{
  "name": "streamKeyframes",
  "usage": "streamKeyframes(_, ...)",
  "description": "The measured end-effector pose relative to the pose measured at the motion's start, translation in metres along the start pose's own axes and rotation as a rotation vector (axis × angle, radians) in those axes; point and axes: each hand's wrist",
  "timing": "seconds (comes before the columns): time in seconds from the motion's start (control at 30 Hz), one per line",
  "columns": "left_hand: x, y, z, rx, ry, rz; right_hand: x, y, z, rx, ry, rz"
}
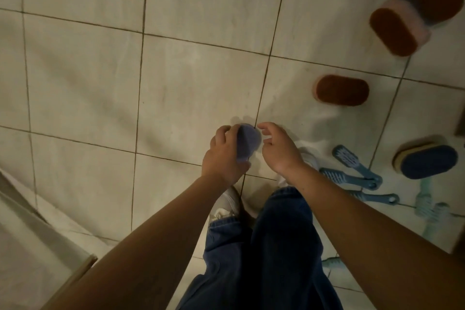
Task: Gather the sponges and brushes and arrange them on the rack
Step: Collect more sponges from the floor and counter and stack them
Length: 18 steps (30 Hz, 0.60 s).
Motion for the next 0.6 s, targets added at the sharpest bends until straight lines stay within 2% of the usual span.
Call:
streamKeyframes(0.07,-0.008,0.010,-0.003,-0.086,0.003,0.038,-0.008,0.002,0.004,-0.015,-0.015,-0.001)
streamKeyframes(0.23,-0.018,0.021,0.002,-0.133,0.007,0.107,-0.022,0.005,0.014,-0.056,-0.051,-0.003)
streamKeyframes(0.5,-0.021,0.009,0.027,0.077,0.042,0.019,-0.010,-0.021,0.014,-0.312,-0.046,0.043)
streamKeyframes(0.6,-0.025,0.005,0.052,0.107,0.060,0.051,-0.001,-0.043,0.013,-0.413,-0.065,0.088)
Point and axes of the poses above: each hand's wrist, its own x-axis away from the middle knuckle, its own y-axis out of the palm, z = x × y, and after that the axes turned 13 degrees about -z, right-handed
